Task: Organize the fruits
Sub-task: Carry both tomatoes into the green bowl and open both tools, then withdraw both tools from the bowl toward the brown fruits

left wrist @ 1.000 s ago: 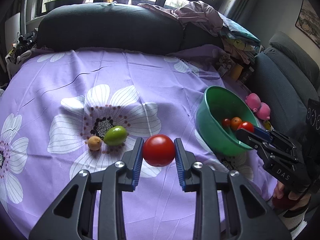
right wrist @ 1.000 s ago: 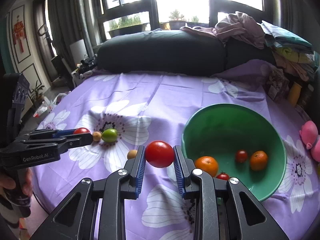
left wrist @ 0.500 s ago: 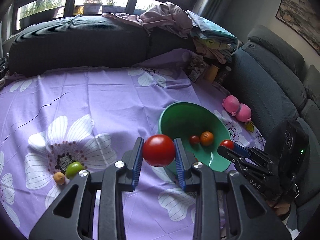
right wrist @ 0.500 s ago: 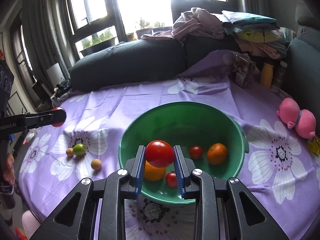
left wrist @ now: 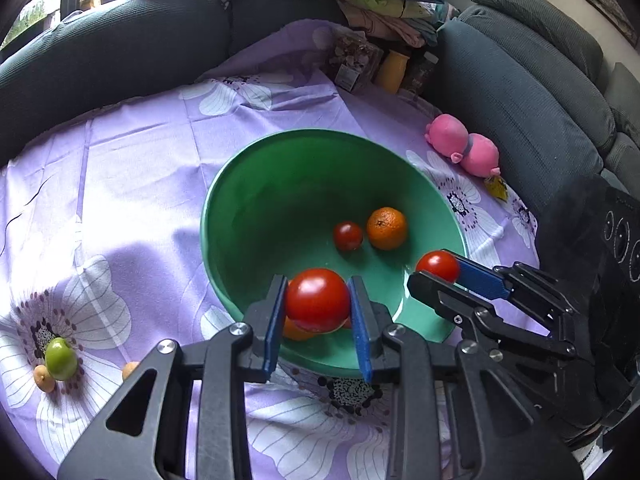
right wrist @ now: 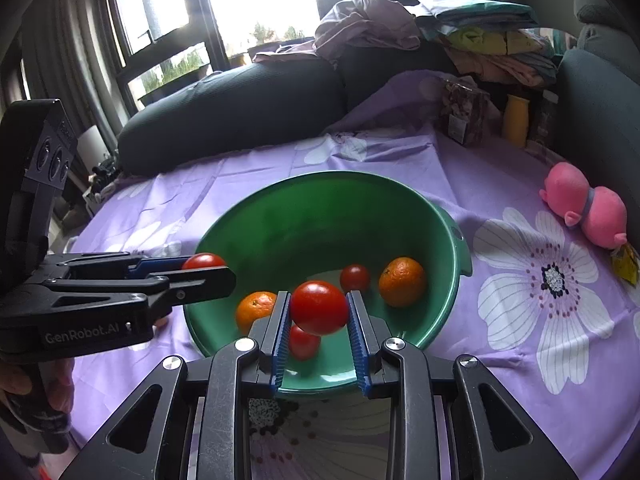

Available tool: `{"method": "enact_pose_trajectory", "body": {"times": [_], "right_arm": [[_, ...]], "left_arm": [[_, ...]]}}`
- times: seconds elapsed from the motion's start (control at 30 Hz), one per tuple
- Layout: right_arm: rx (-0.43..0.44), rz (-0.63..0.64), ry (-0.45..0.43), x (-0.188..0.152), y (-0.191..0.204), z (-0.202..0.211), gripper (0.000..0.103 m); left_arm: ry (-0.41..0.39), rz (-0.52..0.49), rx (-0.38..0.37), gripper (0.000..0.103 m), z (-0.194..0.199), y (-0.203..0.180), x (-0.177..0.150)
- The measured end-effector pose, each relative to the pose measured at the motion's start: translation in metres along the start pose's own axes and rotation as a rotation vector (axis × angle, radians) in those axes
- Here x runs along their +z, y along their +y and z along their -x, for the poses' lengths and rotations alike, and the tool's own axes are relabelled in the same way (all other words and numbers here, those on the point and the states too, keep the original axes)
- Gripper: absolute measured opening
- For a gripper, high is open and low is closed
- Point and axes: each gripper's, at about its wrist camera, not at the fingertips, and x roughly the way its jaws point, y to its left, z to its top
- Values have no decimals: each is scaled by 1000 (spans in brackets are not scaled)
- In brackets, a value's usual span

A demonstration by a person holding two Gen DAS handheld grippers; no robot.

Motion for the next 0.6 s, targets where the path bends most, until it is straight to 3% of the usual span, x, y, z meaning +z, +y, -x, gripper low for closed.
{"method": "enact_pose_trajectory", "body": {"times": [0.17,0.33,0.43,0.6], "right_arm": [[-9,-21,28,-2,-4,-5,30],[-8,-23,26,-3,-4,-3,30],[-10,-15,21,-3,-1,1,30],[-15,-11,8,-2,3,9,30]], "left_arm": [[7,-25,22,31,-4,-3,-2],[-14,-30,41,41,3,-4,-3],[-34,-40,59,49,9,-7,-4],[-66,-46,106,72,22,-8,-8]]}}
